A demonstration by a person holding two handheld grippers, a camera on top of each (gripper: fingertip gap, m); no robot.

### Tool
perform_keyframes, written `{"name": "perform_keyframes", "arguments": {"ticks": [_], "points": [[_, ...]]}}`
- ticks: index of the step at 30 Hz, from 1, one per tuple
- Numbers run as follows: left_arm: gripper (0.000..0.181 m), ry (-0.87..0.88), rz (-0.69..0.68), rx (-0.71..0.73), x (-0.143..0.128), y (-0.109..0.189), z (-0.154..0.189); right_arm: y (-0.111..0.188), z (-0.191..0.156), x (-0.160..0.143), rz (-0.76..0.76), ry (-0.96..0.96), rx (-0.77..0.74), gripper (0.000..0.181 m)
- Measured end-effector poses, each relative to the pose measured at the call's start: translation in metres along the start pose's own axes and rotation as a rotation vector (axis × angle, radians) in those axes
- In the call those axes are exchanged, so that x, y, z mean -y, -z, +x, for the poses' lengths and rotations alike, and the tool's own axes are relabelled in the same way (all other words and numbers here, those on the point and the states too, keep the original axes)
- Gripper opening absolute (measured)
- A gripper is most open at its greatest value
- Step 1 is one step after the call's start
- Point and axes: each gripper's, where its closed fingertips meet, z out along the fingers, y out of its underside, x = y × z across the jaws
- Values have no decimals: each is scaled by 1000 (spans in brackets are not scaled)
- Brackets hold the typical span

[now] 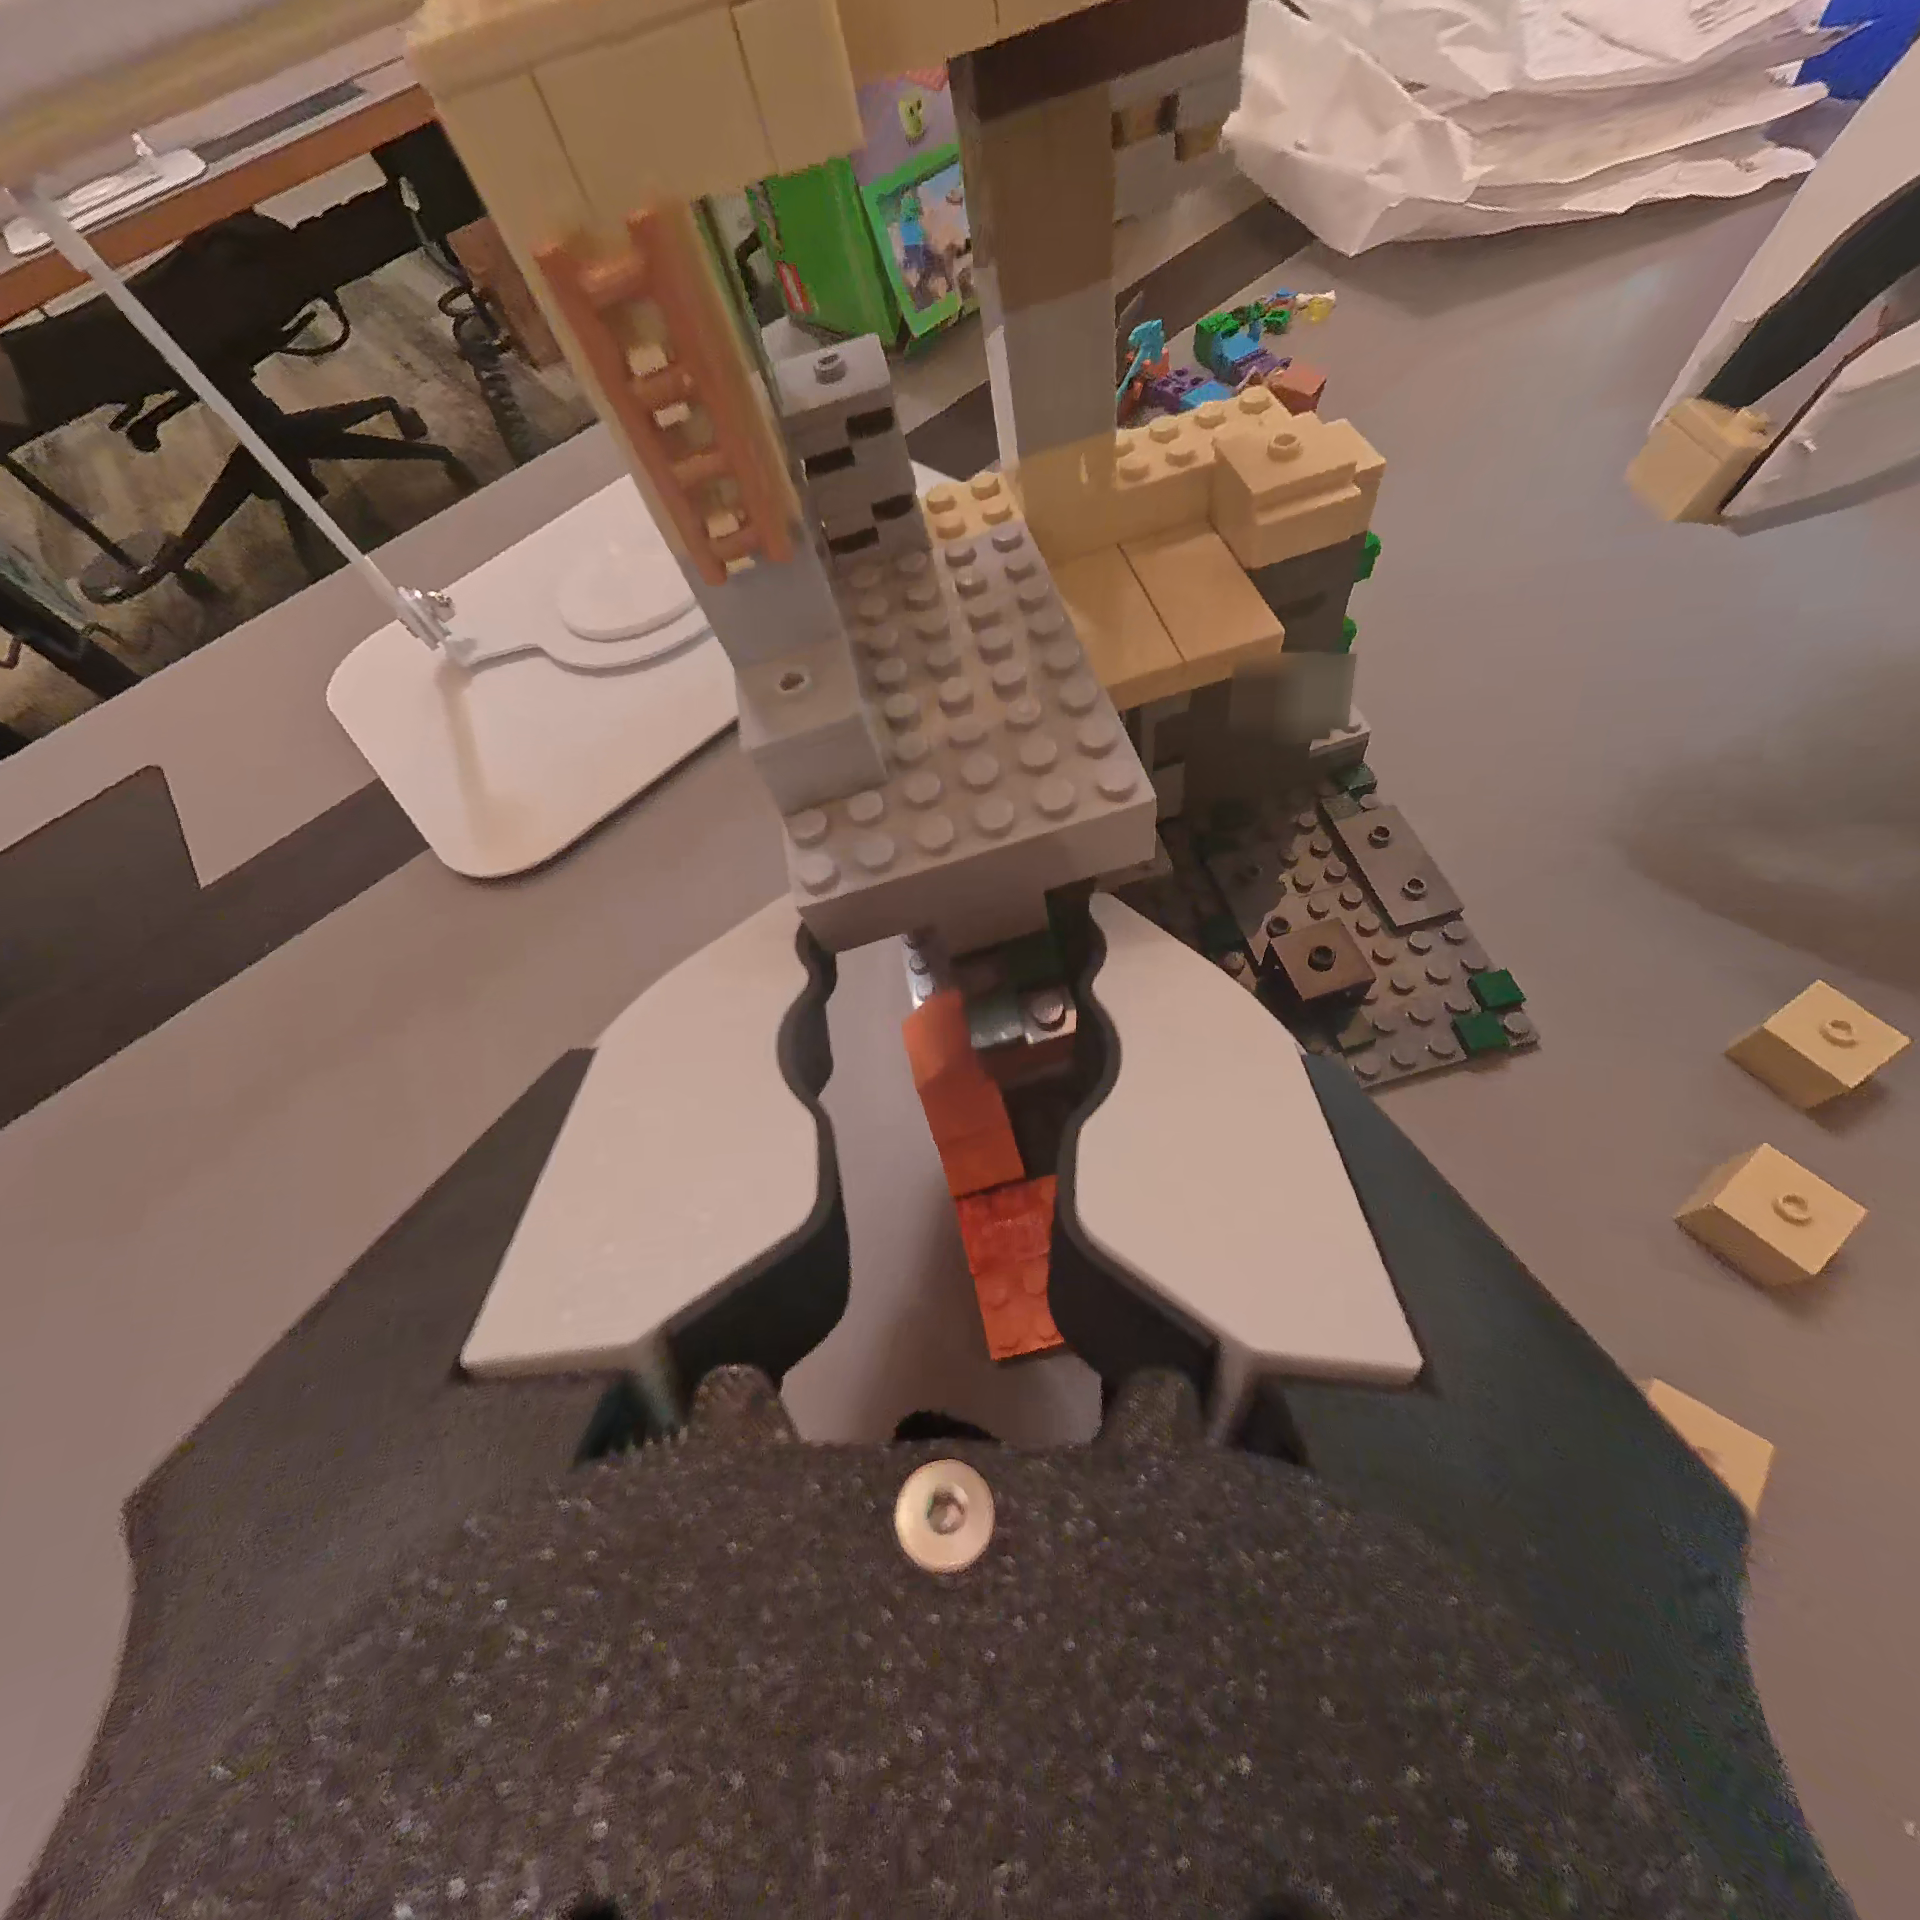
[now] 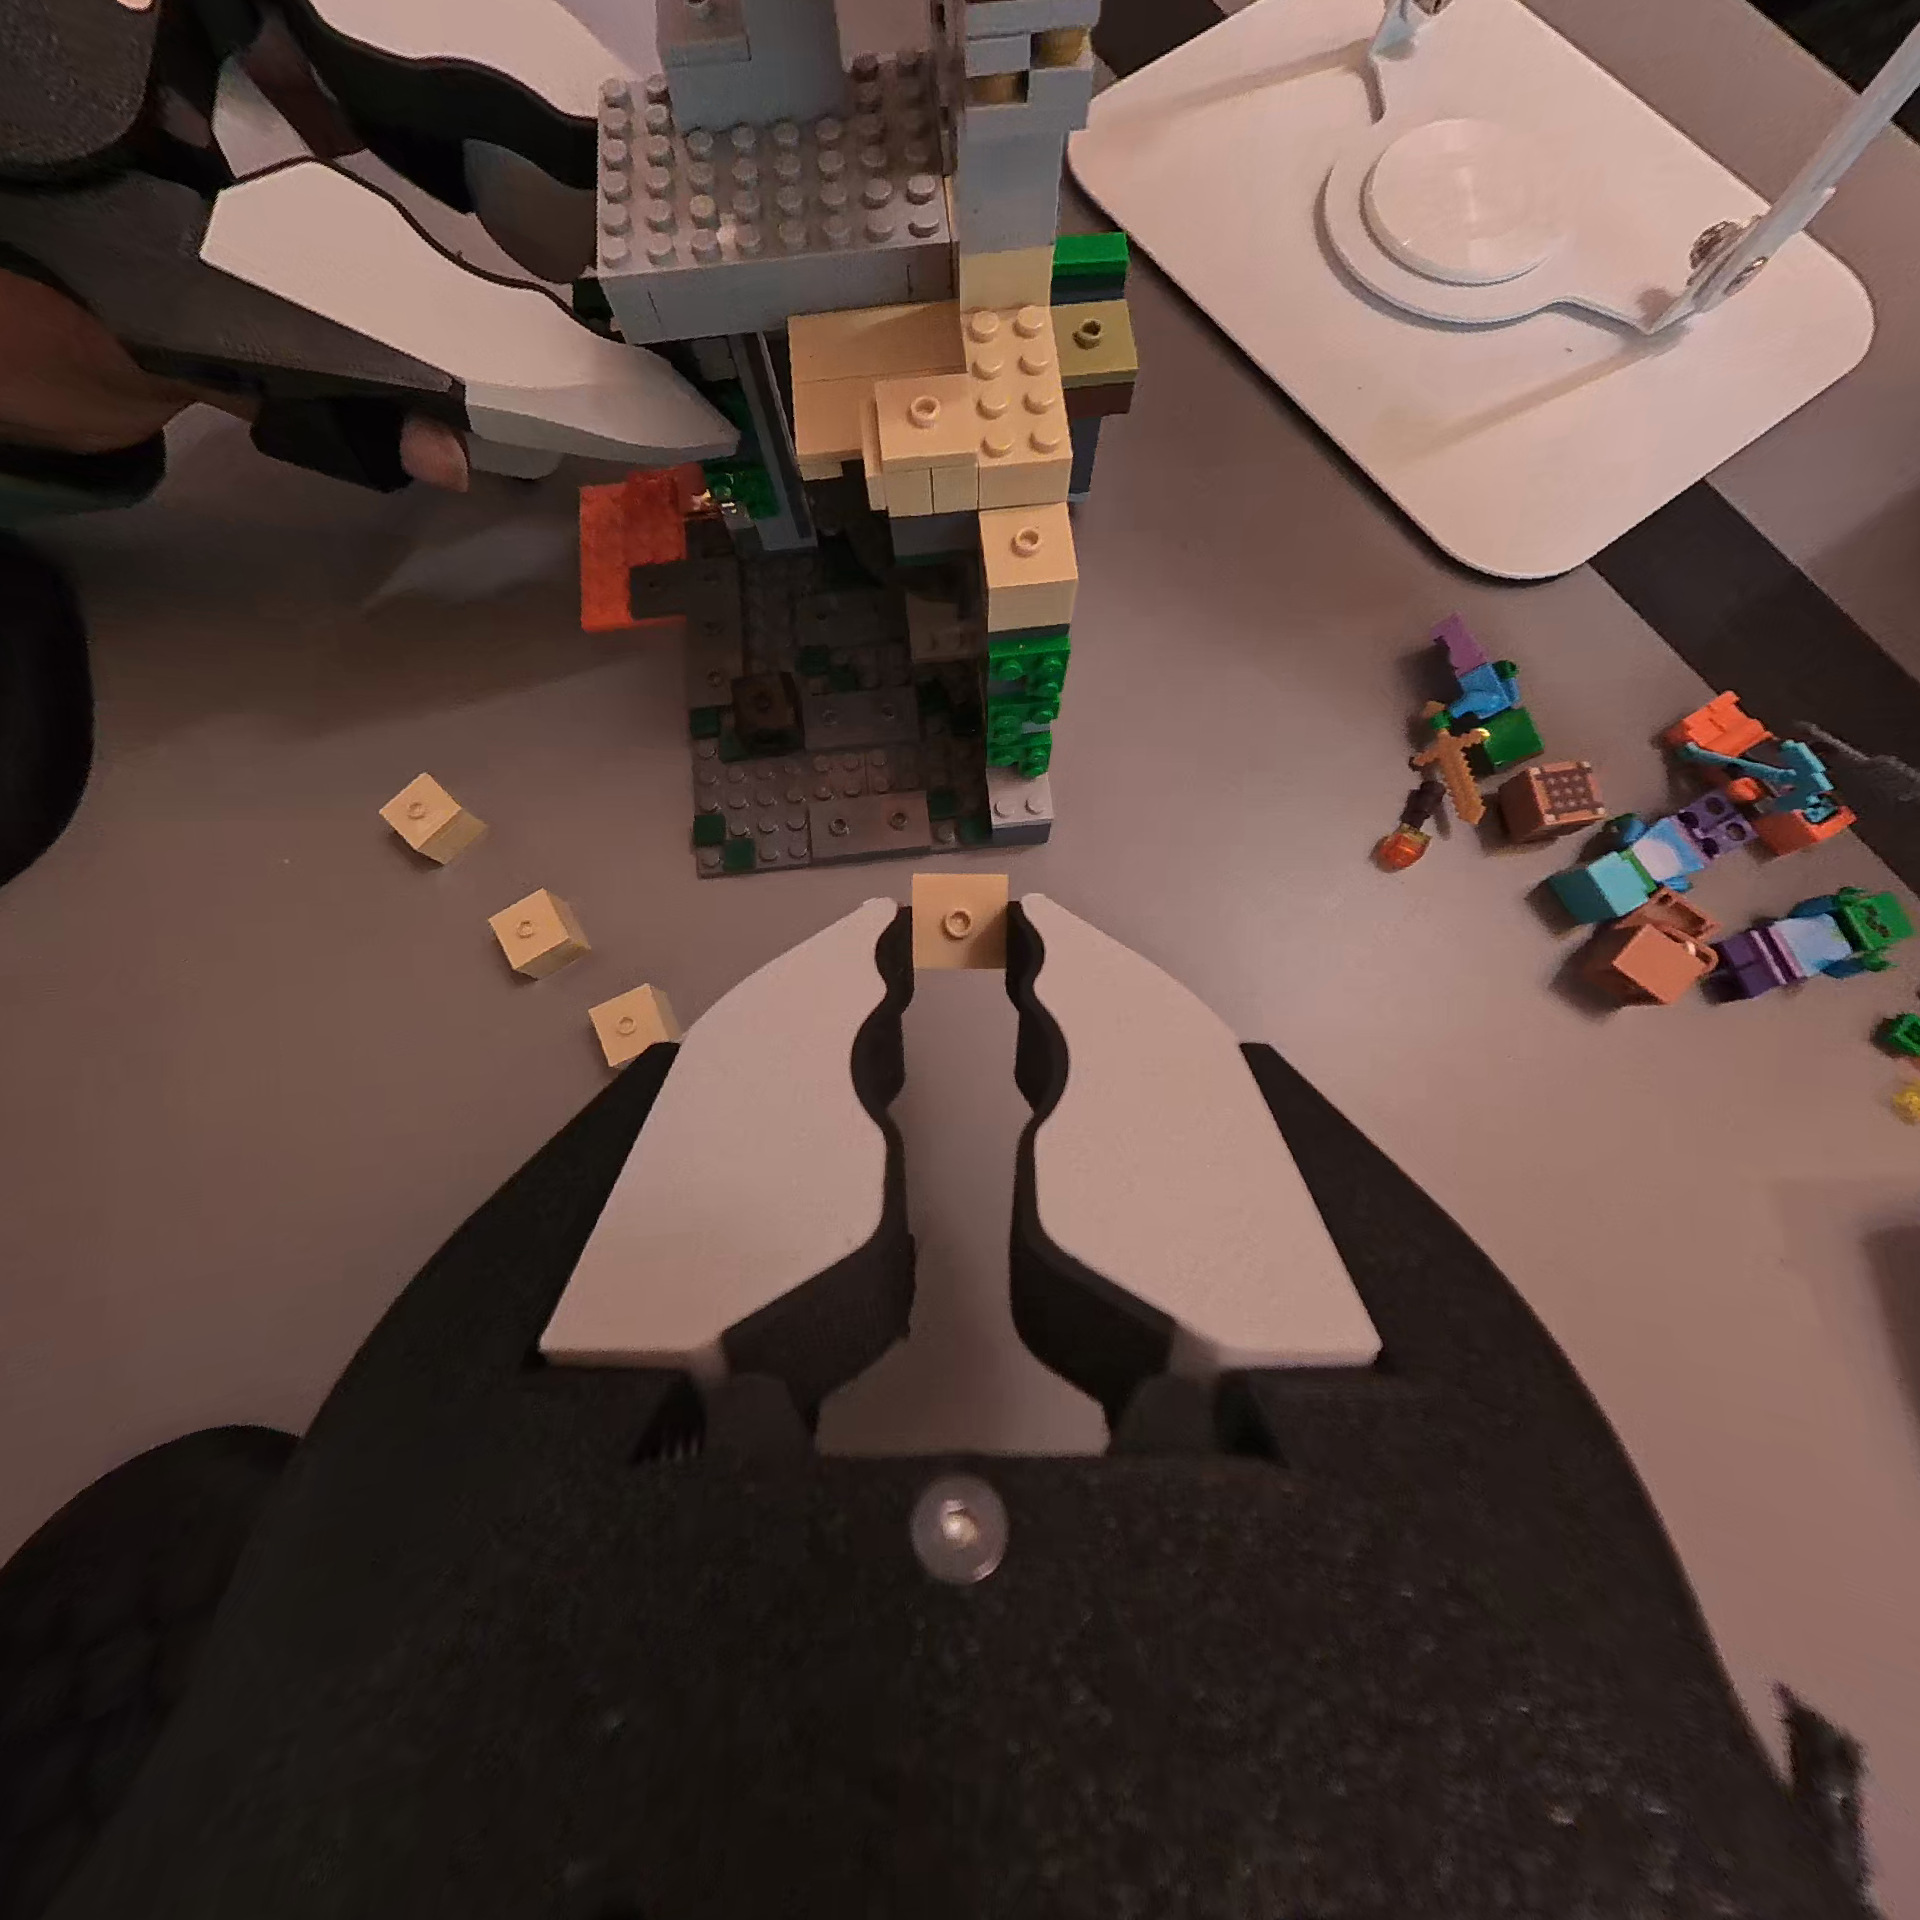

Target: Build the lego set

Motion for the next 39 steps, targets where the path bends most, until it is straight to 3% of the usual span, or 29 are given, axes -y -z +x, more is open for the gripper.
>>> {"name": "perform_keyframes", "arguments": {"ticks": [10,28,39], "points": [[43,20,-10,16,-2,8,6,0,-11,9,29,31,22,16],[46,4,55,7,0,32,6,-8,-6,68,-19,141,-20,16],[45,-13,56,3,-2,33,8,-25,9,64,-119,134,-17,17]]}}
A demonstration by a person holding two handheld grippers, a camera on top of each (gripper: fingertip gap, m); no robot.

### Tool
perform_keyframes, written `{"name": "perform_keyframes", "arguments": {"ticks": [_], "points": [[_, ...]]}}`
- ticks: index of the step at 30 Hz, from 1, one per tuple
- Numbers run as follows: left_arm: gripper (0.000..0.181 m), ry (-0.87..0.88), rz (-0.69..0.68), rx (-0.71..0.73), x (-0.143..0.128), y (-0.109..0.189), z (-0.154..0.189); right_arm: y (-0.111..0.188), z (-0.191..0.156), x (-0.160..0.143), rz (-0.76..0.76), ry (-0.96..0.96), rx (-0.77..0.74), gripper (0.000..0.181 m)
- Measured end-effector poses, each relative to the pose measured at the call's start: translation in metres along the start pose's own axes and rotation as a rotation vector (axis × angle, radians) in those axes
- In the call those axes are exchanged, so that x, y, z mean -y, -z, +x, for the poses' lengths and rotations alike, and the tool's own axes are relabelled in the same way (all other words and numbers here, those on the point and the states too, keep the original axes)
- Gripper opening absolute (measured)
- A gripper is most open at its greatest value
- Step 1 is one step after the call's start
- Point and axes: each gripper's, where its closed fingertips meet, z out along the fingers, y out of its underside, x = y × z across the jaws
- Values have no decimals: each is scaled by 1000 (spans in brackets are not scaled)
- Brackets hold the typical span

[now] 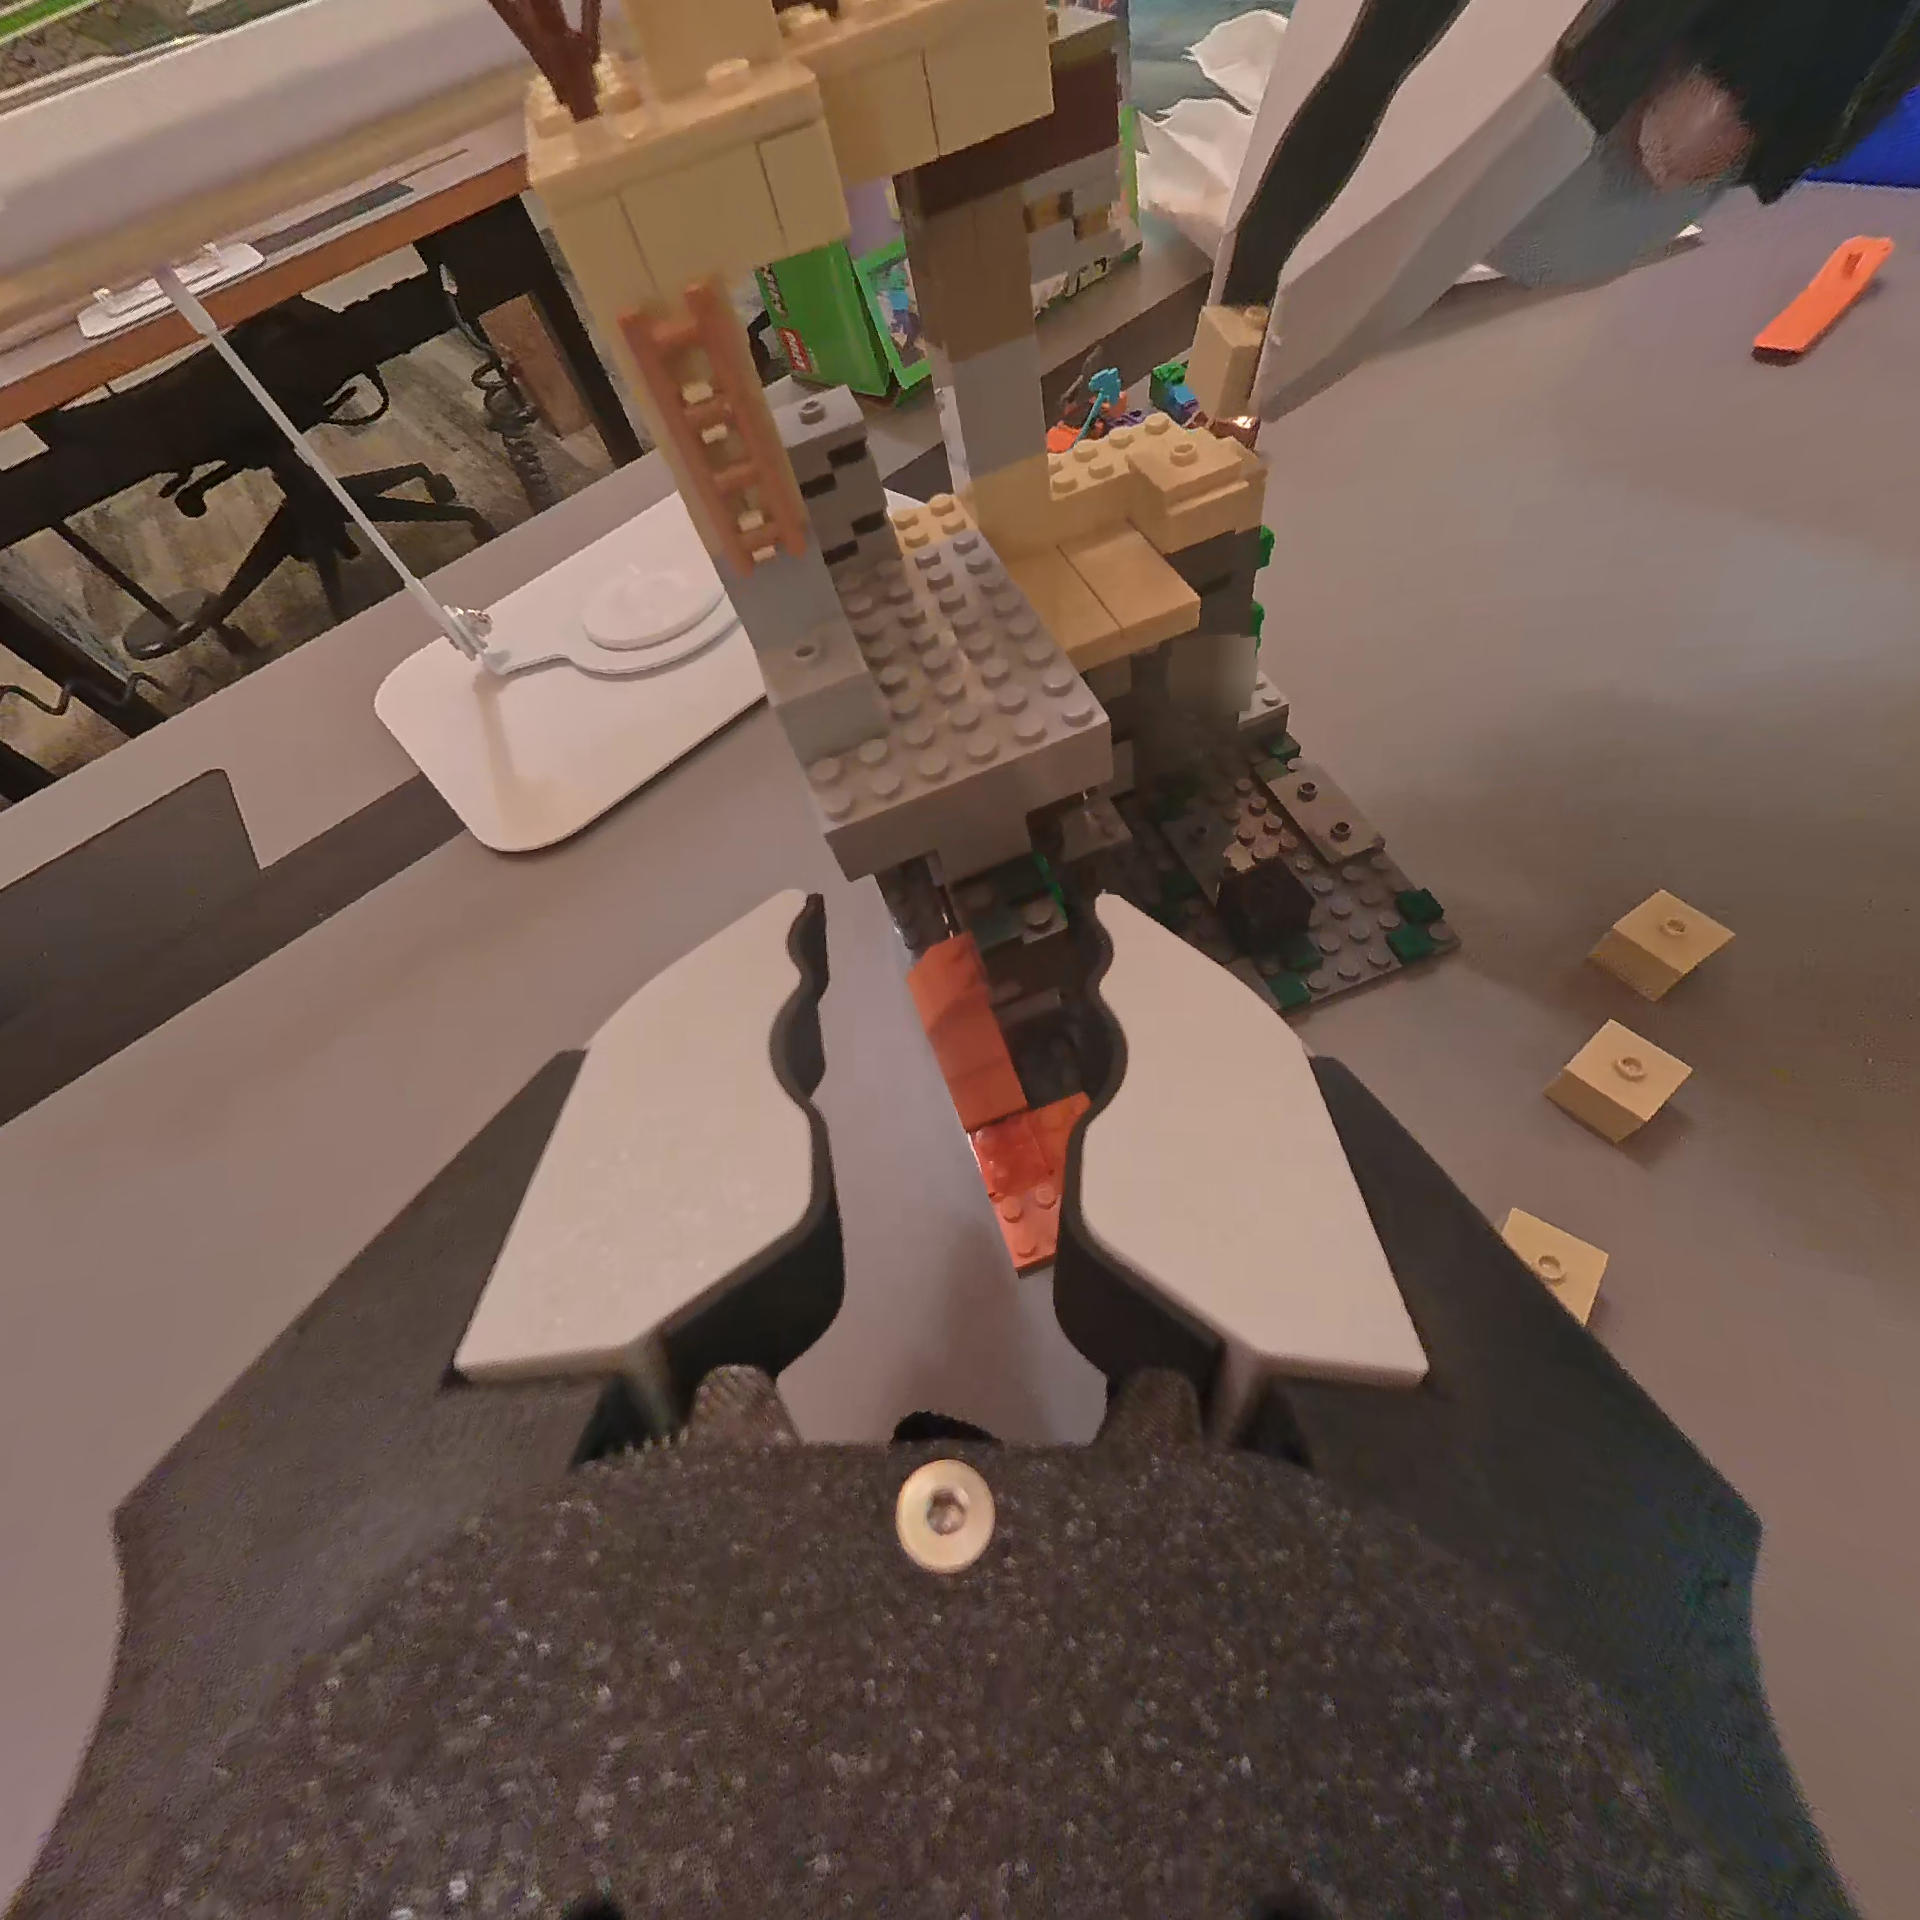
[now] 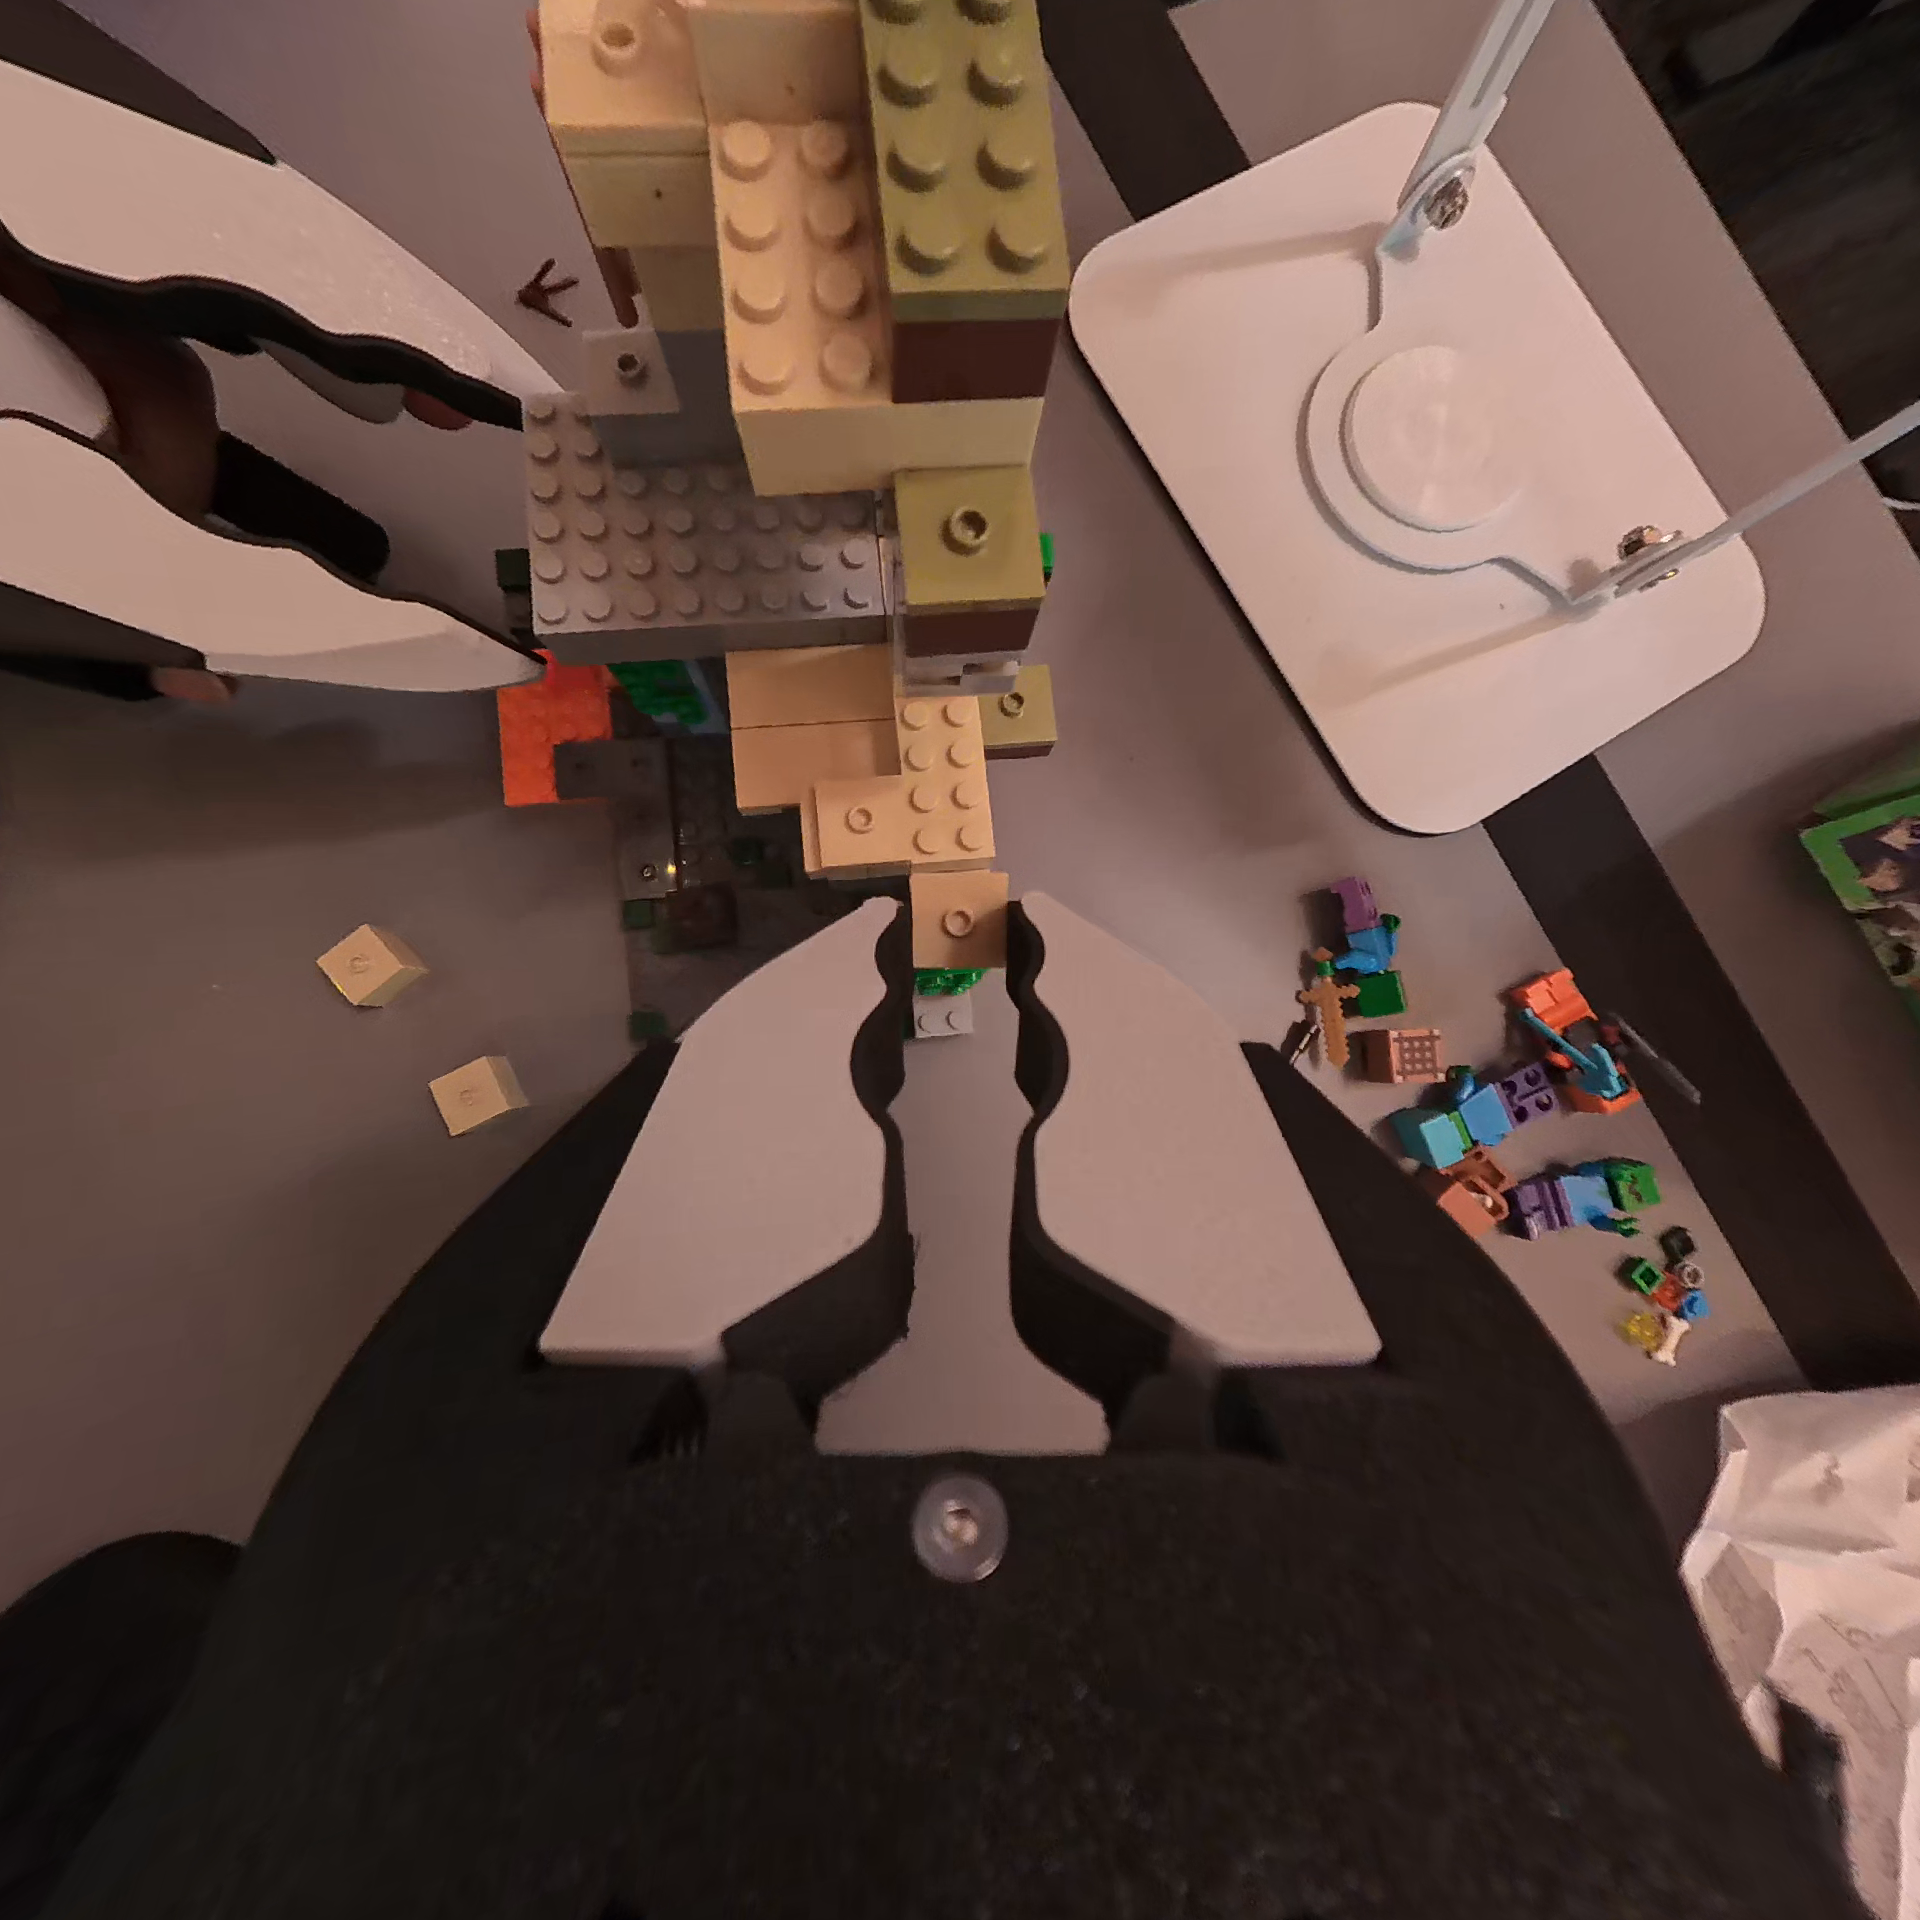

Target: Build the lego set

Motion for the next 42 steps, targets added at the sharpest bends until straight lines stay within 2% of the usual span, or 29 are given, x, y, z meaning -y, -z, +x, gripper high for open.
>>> {"name": "perform_keyframes", "arguments": {"ticks": [12,42], "points": [[45,0,-6,-6,-3,-1,1,-7,2,-2,-22,1,7,17],[44,-12,-20,-23,-8,-4,6,3,-6,17,8,29,19,17]]}}
